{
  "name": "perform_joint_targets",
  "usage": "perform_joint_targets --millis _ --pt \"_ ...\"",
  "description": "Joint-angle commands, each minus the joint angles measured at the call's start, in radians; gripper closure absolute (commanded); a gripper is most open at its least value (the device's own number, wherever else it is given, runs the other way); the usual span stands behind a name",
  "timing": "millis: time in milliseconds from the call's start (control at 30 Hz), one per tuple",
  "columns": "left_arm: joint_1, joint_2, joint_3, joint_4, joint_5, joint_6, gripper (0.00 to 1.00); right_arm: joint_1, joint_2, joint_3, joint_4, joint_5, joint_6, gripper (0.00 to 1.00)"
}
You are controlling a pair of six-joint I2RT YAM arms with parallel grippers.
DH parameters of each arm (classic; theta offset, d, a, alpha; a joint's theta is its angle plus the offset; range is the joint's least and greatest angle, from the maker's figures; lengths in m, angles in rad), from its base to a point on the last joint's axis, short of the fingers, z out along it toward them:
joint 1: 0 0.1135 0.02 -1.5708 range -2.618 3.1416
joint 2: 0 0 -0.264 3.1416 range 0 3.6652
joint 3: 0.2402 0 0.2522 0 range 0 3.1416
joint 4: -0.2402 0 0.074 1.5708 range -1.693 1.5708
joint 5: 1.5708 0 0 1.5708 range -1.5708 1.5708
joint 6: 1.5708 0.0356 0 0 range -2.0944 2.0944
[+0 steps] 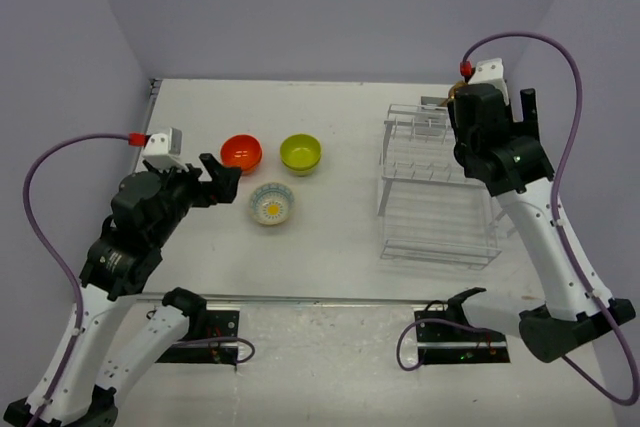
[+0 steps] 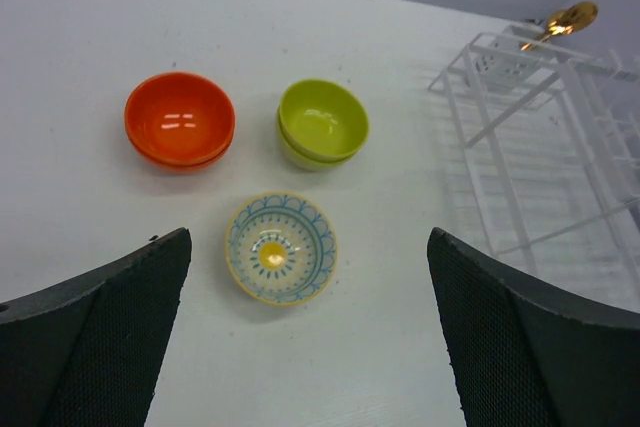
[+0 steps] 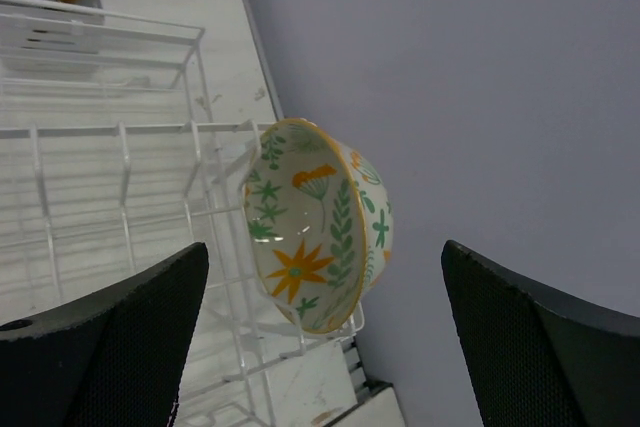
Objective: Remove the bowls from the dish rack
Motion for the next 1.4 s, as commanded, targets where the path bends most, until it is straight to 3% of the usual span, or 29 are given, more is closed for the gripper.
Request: perform_joint_targets --millis 0,133,267,367,400,533,600,700,733,967,1100,1233,1367 --pt "0.000 -0.020 -0.100 -0.086 -0.021 0.085 0.00 -0.028 0.007 0.015 0.028 0.117 -0.090 0.01" --pt "-0.001 -0.023 -0.140 -0.045 0.064 0.100 0.00 -0.062 0.010 -0.066 0.052 0.131 -0.107 0.05" --pt "-0.001 -0.023 -0.140 -0.041 0.058 0.099 0.00 -0.070 -0.005 -0.166 0.157 0.189 -0.176 0.30" --pt "-0.001 -0.064 -0.145 -0.032 0.055 0.099 0.00 -0.090 -0.031 -0.220 0.216 0.189 -0.209 0.34" --pt "-0.003 -0.073 -0.148 -0.031 0.058 0.099 0.00 -0.100 -0.034 -0.249 0.232 0.198 -0.232 0.41" --pt "-0.001 -0.101 -0.154 -0.021 0.065 0.097 0.00 -0.122 -0.042 -0.290 0.308 0.224 -0.283 0.44" --pt "-0.001 -0.096 -0.154 -0.020 0.069 0.099 0.00 -0.130 -0.039 -0.286 0.319 0.240 -0.294 0.56" --pt "-0.001 -0.093 -0.152 -0.018 0.078 0.102 0.00 -0.140 -0.036 -0.284 0.355 0.253 -0.318 0.67" --pt "-0.001 -0.092 -0.152 -0.018 0.078 0.103 0.00 -0.143 -0.033 -0.284 0.370 0.263 -0.323 0.78" --pt "-0.001 -0.103 -0.154 -0.017 0.072 0.102 0.00 -0.148 -0.015 -0.283 0.431 0.286 -0.364 1.00" --pt "-0.001 -0.096 -0.160 -0.012 0.068 0.100 0.00 -0.150 -0.005 -0.269 0.489 0.304 -0.416 1.00" --pt "-0.001 -0.090 -0.177 0.011 0.071 0.094 0.00 -0.150 -0.004 -0.289 0.659 0.339 -0.556 1.00" --pt "-0.001 -0.092 -0.177 0.009 0.066 0.092 0.00 -0.150 -0.013 -0.246 0.655 0.342 -0.547 1.00"
